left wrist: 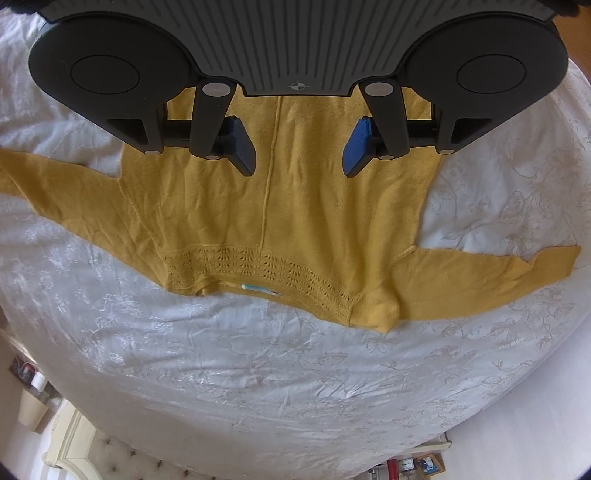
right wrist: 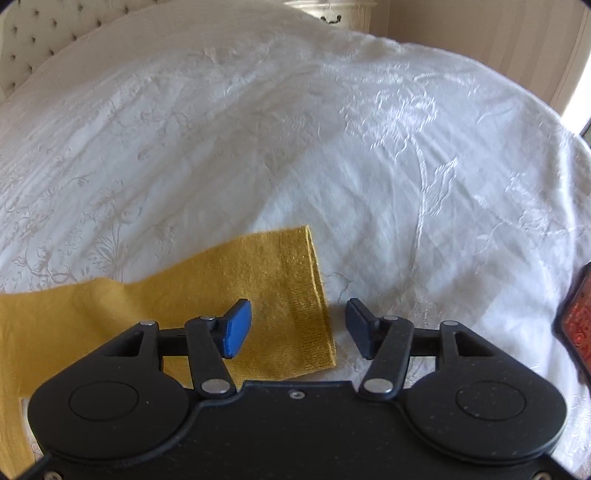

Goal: Fold small clothes
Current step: 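Move the right gripper to the sleeve cuff and close on it, then lift the sleeve with the right gripper and lay it across the sweater body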

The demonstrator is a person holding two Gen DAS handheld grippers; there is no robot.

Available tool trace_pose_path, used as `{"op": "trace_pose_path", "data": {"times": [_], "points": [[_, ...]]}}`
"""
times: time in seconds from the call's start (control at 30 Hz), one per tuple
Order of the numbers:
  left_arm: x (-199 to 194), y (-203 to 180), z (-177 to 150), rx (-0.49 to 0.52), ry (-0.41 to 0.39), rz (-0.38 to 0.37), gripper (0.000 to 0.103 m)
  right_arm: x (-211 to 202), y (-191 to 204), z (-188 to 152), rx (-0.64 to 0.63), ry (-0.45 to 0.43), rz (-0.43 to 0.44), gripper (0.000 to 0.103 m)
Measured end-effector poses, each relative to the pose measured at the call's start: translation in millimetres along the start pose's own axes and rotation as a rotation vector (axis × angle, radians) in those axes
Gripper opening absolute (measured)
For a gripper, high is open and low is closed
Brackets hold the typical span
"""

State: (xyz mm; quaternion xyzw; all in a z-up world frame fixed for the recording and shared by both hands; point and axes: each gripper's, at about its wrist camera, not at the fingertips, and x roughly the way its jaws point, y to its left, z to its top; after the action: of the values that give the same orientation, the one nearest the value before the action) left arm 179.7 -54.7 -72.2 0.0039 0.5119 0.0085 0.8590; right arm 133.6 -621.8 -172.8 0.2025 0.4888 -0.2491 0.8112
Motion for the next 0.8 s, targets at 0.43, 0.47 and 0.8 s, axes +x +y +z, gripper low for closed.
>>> {"op": "trace_pose_path", "data": {"times": [0.43, 0.47, 0.8], "points": [[7.1, 34.6, 0.5, -0.018, 0.003, -0.03, 0.051, -81.2, 112.0, 22.4, 0.015, -0.1, 0.401, 0.016], [7.1, 38.9, 0.7, -0.02, -0.001, -0.032, 0.051, -90.0, 128.4, 23.3, 0.003, -0.111, 0.436, 0.016], [3.2, 106.0, -4.7, -0.038, -0.04, 0.005, 0.051, -146.1, 323.8, -5.3, -0.193, -0.102, 0.767, 0.016]]}}
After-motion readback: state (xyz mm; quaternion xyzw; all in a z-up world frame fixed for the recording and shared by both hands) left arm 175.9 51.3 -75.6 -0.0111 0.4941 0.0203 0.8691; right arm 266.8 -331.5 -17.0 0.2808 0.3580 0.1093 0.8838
